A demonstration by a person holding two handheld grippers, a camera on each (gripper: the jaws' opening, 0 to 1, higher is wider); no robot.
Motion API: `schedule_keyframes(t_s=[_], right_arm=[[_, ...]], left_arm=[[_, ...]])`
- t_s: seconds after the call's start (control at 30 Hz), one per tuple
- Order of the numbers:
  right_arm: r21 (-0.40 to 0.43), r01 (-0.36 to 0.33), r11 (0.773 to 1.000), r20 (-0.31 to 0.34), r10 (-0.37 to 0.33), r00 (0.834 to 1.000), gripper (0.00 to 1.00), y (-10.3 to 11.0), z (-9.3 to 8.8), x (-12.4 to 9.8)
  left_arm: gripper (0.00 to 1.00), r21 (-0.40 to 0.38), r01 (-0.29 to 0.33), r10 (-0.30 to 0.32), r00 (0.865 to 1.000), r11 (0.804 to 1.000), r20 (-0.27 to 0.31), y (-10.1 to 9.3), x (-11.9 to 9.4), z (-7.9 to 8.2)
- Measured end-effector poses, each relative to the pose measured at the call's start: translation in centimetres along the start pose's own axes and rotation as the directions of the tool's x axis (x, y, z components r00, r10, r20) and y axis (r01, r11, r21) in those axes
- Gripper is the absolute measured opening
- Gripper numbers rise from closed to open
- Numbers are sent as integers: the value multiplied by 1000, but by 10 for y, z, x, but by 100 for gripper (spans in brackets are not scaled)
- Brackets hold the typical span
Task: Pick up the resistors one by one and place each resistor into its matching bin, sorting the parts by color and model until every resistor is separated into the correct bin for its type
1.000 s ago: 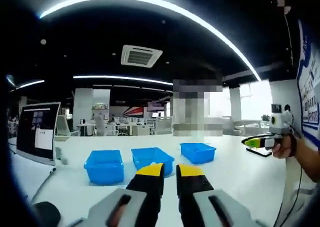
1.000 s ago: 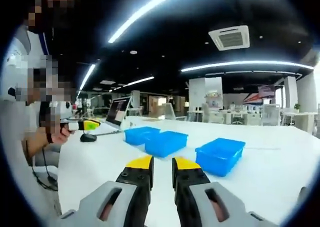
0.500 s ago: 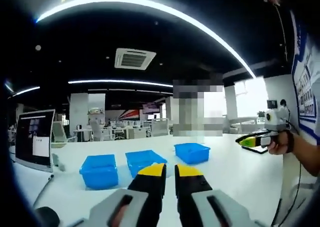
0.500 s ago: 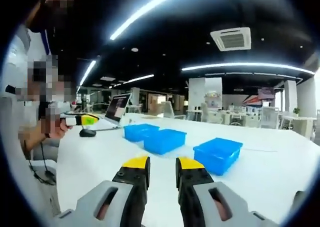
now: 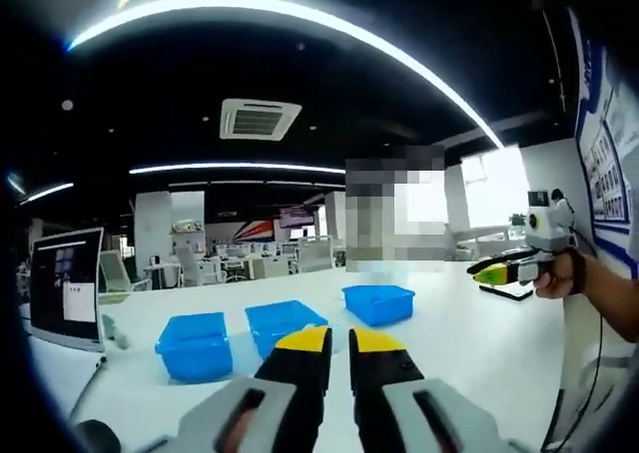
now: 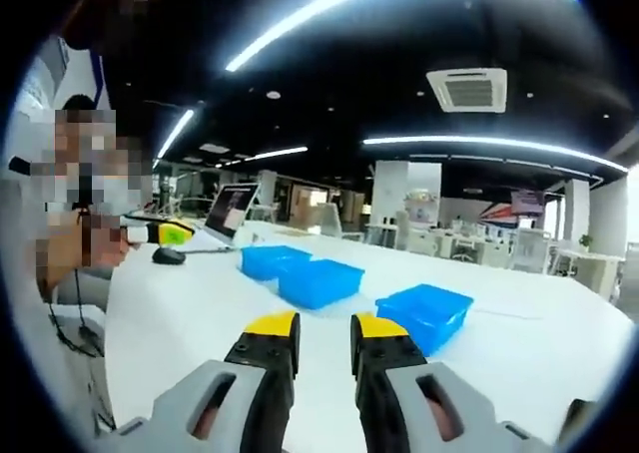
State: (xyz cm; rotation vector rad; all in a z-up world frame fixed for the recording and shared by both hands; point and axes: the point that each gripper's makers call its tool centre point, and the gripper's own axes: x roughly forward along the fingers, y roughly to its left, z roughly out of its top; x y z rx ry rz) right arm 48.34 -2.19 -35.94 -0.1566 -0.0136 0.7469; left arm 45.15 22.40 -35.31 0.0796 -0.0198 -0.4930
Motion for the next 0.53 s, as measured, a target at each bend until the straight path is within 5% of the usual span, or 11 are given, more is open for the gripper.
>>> schedule_keyframes(t_s=[0.23,0.37,0.53], right_arm=[[20,24,999,-21,-24,999,23,-6,-3,2],[8,22,1000,-28,-22,999,23,-1,-7,2],[15,13,1000,-42,-12,999,23,1,-11,1]], left_arm=[[11,-11,-26,26,1000,1000,9,6,-4,4],[13,55,60,-57,996,997,-61,-13,2,-6],[13,33,52,-51,998,998,-34,-14,5,-1]])
